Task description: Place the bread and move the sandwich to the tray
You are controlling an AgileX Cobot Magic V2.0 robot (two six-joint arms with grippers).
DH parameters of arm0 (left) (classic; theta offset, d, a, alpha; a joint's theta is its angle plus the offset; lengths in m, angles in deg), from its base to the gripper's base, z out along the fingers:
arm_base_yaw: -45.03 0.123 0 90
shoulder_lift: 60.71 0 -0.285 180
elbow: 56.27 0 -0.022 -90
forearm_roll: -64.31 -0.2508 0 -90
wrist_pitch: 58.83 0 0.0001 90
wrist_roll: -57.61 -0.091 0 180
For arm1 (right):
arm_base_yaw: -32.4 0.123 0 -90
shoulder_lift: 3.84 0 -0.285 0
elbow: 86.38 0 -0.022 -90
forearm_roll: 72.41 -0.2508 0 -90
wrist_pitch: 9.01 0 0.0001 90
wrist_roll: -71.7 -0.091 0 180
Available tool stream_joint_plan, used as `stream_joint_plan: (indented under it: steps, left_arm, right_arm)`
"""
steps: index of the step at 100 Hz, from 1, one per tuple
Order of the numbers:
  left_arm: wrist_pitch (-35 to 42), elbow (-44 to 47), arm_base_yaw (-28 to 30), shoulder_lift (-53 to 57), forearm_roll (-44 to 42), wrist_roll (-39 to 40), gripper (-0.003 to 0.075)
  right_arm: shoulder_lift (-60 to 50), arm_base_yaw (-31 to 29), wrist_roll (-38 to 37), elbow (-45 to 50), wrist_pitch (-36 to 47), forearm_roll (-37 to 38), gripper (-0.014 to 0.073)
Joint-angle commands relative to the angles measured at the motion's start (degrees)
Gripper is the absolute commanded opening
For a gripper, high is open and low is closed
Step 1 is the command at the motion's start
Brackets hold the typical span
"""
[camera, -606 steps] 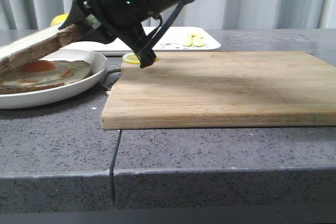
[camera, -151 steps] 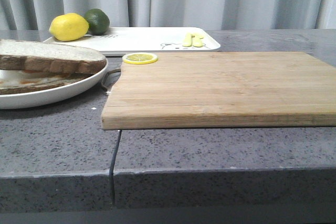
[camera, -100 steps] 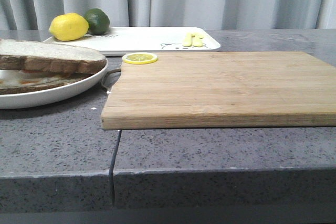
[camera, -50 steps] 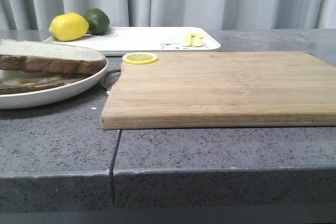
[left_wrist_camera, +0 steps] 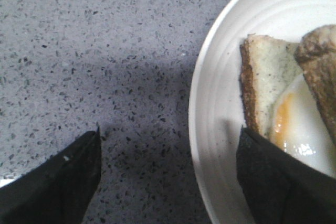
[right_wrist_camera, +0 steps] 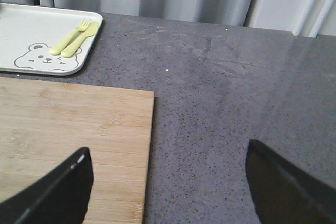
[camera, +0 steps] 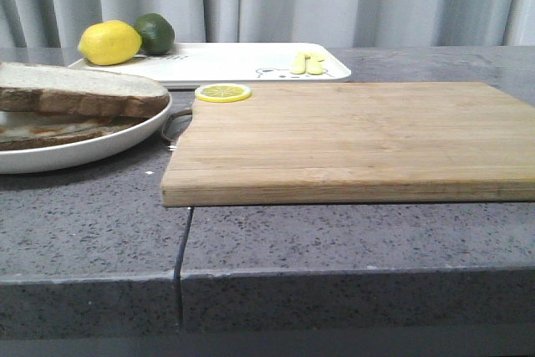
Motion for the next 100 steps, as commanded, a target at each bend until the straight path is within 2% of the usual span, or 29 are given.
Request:
stream_joint_plan:
  steps: [1,67,81,100]
  left_arm:
    - [3.43,-2.07,0.2,0.58,0.91,0.5,0.0491]
    - [3.33,-2.07,0.2,-3.09,2.15,0.5,0.0488]
    - [3.33,-2.07,0.2,-3.09,3.6,0.5,0.0409]
    - [3.33,-2.07,0.2,-3.09,5.5,0.5,0.0227]
  right_arm:
    - [0.34,-0.22,0.27,-1.55,4.07,0.68,0.0593]
    - [0.34,-0.22,0.27,-1.55,4.07,0.68,0.0593]
    - [0.34,-0.22,0.27,-1.55,4.13,0.68,0.0593]
    - [0.34,-0.22,0.27,-1.55,4.13,0.68,0.0593]
